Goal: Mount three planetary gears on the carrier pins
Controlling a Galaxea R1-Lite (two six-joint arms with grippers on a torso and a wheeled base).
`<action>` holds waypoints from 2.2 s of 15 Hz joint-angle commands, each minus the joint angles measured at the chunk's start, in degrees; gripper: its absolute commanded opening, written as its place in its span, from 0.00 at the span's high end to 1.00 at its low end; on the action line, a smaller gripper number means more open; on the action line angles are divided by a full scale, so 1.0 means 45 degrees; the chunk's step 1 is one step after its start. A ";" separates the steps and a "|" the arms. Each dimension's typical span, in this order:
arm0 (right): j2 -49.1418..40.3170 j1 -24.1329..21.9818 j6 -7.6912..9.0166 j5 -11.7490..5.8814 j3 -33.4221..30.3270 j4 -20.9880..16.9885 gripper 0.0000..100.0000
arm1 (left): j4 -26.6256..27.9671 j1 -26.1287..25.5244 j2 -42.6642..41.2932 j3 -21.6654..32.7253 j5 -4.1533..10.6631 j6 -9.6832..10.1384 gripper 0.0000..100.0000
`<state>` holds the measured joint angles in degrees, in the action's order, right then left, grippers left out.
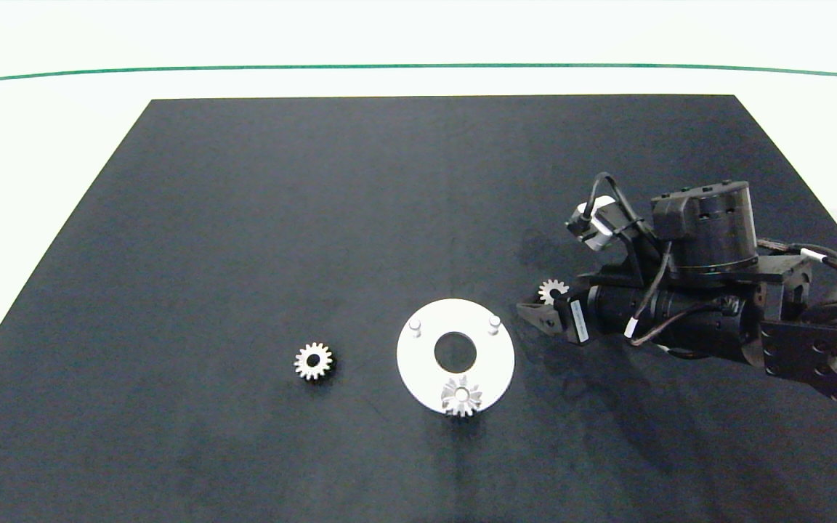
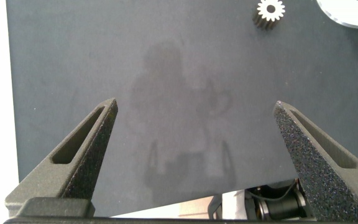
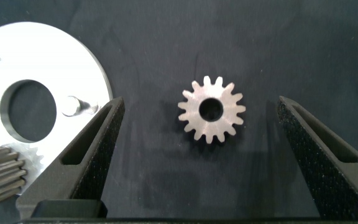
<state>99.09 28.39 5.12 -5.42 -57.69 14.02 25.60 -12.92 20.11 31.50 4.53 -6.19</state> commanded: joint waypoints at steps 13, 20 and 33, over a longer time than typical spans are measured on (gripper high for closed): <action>0.0676 -0.0040 0.0034 -0.0005 -0.0365 0.0029 0.18 | 0.0034 -0.0019 0.0022 0.0285 0.0027 0.0009 0.00; 0.0852 -0.0040 0.0015 0.0053 -0.0345 0.0029 0.32 | 0.0034 -0.0039 0.0022 0.0266 0.0027 0.0009 0.00; 0.1028 -0.0079 0.0015 0.0053 -0.0365 0.0283 0.57 | 0.0053 -0.0039 0.0061 0.0266 0.0027 0.0009 0.00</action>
<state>103.44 28.00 5.14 -5.18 -59.34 15.30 25.69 -13.09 20.29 32.63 4.62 -6.11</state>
